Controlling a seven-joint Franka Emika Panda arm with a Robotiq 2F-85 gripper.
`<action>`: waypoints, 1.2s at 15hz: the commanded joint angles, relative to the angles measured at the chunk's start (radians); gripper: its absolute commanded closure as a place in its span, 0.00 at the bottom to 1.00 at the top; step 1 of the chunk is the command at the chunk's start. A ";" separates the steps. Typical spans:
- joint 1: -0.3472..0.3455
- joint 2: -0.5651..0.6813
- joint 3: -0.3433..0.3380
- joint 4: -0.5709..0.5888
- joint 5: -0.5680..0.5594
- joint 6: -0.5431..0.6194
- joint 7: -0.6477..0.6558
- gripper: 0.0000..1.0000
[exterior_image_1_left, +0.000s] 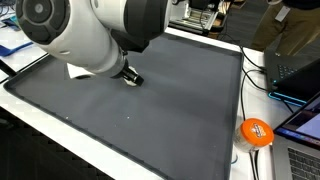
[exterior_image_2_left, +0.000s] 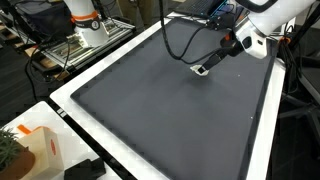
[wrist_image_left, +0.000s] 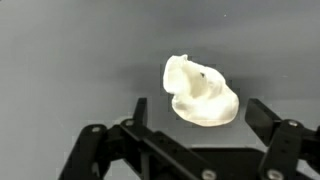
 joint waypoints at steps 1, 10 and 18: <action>0.002 0.047 -0.006 0.076 0.000 -0.051 0.015 0.00; -0.009 0.014 0.006 0.065 0.025 -0.080 0.040 0.00; -0.039 -0.141 0.012 -0.082 0.099 0.034 0.111 0.00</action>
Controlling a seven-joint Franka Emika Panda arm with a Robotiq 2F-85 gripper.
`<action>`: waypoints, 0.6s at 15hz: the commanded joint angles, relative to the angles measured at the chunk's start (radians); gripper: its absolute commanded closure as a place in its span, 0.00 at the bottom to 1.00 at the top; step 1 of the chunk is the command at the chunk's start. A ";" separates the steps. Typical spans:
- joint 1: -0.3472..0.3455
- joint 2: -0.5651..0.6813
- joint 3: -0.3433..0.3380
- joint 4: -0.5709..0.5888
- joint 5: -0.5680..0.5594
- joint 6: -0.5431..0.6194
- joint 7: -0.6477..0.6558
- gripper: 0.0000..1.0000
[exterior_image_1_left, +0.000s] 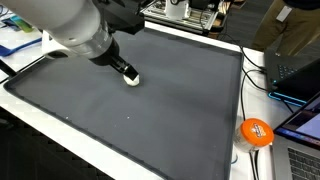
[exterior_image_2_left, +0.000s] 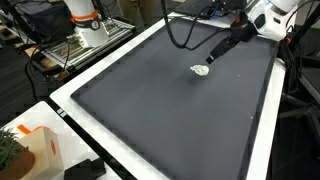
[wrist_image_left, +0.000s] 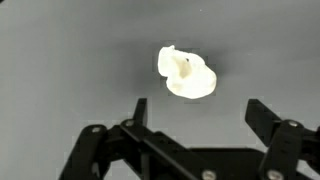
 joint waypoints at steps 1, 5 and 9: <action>-0.016 -0.101 0.007 -0.158 0.038 0.047 0.050 0.00; -0.013 -0.080 0.000 -0.108 0.025 0.017 0.028 0.00; -0.026 -0.116 -0.003 -0.180 0.041 0.054 0.050 0.00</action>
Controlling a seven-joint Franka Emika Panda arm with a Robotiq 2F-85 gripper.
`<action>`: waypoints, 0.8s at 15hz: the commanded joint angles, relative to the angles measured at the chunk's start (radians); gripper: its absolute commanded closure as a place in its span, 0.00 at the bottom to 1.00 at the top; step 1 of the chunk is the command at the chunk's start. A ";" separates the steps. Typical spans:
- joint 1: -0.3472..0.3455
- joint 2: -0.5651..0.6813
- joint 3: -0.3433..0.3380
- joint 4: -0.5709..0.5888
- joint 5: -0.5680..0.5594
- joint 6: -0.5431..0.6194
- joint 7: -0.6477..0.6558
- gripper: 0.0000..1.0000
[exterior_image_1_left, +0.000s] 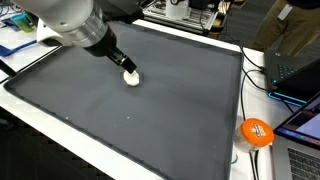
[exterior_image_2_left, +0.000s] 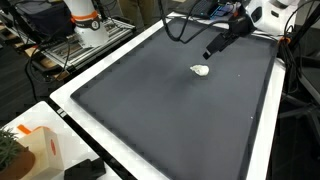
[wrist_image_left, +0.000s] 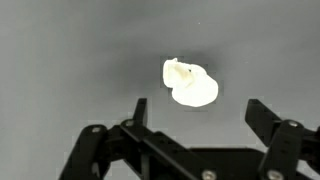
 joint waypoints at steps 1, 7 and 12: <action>-0.019 -0.049 -0.005 -0.101 0.018 0.076 0.030 0.00; -0.070 -0.221 0.014 -0.389 0.104 0.316 0.008 0.00; -0.071 -0.374 0.031 -0.592 0.074 0.309 -0.103 0.00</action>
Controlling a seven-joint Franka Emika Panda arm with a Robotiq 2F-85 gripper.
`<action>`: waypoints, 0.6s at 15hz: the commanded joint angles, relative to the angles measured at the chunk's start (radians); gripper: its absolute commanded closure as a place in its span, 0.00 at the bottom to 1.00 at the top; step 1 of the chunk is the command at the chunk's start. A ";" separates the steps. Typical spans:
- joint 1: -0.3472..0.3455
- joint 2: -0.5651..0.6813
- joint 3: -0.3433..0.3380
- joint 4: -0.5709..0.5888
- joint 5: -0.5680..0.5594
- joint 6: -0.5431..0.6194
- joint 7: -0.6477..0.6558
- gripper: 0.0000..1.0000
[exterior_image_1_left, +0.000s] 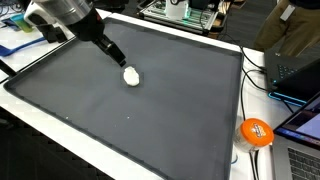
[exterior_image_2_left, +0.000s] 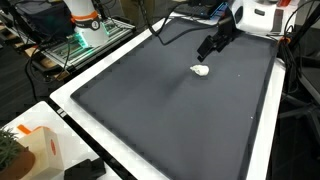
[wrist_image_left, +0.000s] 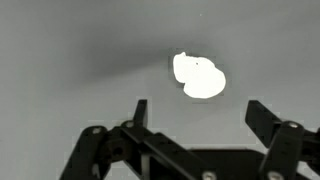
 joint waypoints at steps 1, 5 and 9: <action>-0.013 -0.166 0.042 -0.238 0.013 0.032 -0.127 0.00; -0.002 -0.128 0.036 -0.168 -0.002 -0.002 -0.099 0.00; 0.007 -0.190 0.036 -0.335 -0.005 0.258 -0.104 0.00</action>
